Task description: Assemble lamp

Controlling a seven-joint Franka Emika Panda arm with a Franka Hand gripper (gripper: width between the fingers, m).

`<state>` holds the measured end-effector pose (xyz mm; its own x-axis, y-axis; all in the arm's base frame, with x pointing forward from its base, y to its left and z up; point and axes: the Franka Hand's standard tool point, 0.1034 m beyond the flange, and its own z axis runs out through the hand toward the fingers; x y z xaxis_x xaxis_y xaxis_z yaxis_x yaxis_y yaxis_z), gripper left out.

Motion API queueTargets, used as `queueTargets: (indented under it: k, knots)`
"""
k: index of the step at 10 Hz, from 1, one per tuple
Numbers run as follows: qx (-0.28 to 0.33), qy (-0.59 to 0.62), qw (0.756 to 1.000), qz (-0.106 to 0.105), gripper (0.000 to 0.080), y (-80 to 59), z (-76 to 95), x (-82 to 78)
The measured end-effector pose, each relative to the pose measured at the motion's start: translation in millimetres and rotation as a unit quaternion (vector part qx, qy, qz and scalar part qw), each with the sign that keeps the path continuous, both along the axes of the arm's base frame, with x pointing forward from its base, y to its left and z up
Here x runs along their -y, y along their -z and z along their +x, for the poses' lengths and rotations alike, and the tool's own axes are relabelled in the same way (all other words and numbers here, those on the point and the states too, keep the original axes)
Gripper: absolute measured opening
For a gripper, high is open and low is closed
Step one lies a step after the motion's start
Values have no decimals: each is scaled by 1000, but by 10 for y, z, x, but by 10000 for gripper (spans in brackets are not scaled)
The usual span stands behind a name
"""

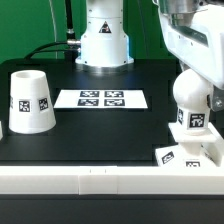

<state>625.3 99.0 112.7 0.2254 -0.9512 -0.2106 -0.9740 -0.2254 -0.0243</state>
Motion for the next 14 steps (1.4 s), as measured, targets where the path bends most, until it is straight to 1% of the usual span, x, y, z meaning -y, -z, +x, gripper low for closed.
queueTargets:
  k: [2, 5, 6, 8, 9, 11, 12, 14]
  knots:
    - [18, -77, 997, 1, 699, 13, -9, 4]
    - [38, -176, 984, 4, 699, 17, -10, 4]
    - [45, -209, 977, 3, 699, 18, -11, 8]
    - [61, -302, 951, 0, 699, 21, -17, 17]
    - [70, -361, 930, -6, 699, 13, -10, 21]
    - [88, -474, 876, -22, 699, -14, 24, 43]
    - [92, -540, 836, -33, 699, -19, 35, 76]
    - [101, -607, 788, -30, 699, -9, 34, 93]
